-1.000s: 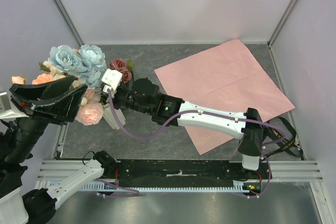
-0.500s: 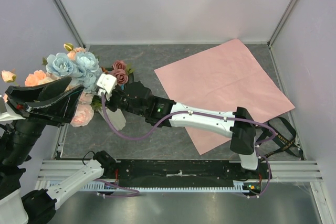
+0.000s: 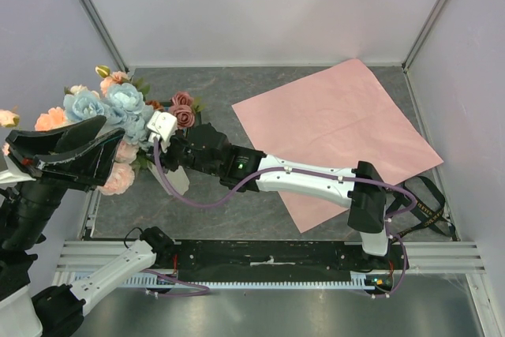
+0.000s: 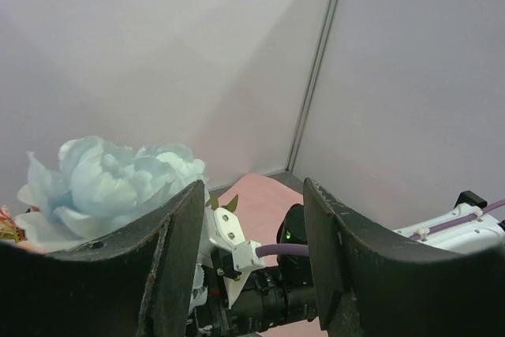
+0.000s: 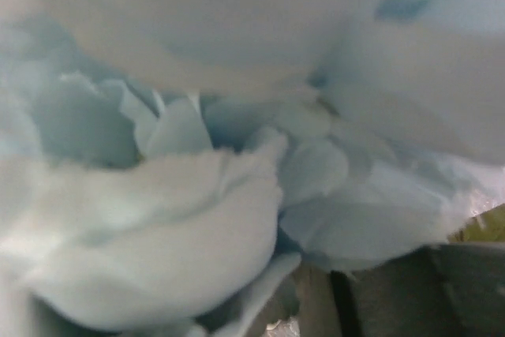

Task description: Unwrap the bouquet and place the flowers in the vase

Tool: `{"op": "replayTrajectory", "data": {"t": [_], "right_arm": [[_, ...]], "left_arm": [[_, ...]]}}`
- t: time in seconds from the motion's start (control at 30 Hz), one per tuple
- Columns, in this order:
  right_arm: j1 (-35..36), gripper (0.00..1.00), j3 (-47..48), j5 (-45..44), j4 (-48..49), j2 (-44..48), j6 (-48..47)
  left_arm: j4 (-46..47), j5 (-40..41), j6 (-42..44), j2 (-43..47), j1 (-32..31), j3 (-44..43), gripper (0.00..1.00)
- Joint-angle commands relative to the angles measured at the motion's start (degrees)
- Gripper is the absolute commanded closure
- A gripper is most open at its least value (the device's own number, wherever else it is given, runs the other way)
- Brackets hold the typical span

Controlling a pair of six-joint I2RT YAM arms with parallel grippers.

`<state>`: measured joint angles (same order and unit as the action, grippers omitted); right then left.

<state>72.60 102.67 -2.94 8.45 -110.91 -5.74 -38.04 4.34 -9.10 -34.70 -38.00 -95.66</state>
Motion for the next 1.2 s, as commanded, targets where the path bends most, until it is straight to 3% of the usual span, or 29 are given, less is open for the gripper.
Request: {"op": "replayTrajectory", "data": {"t": [0.0, 0.4, 0.5, 0.53, 0.8, 0.97, 1.1, 1.17], "right_arm": [[0.44, 0.48, 0.95, 1.88, -4.23, 3.42, 3.79], [1.05, 0.24, 3.67, 2.76, -15.56, 7.64, 7.41], [1.14, 0.12, 4.20, 2.85, -18.63, 8.87, 8.55], [1.14, 0.03, 4.46, 2.76, -20.82, 9.22, 8.72], [1.14, 0.02, 1.39, 2.67, -26.46, 15.63, 12.06], [1.06, 0.02, -6.42, -1.53, -28.22, 24.14, 16.10], [1.14, 0.02, -13.72, -13.38, -33.91, 32.41, 17.34], [1.05, 0.02, -17.14, -25.14, -36.91, 37.77, 16.81]], "left_arm": [[1.74, -0.56, -0.65, -0.46, -0.06, -1.90, 0.41], [3.32, -4.07, -1.88, -3.53, -0.06, -4.01, 0.38], [3.32, -7.32, -2.67, -4.76, -0.06, -5.33, 0.37], [3.33, -7.94, -3.02, -5.64, -0.15, -5.59, 0.37], [4.99, -11.02, -4.69, -7.23, -0.06, -5.77, 0.36], [5.26, -14.43, -6.28, -9.42, -0.06, -7.69, 0.35], [5.26, -17.34, -7.94, -11.61, -0.06, -9.46, 0.34], [5.43, -18.92, -8.65, -12.49, -0.06, -10.16, 0.34]]}}
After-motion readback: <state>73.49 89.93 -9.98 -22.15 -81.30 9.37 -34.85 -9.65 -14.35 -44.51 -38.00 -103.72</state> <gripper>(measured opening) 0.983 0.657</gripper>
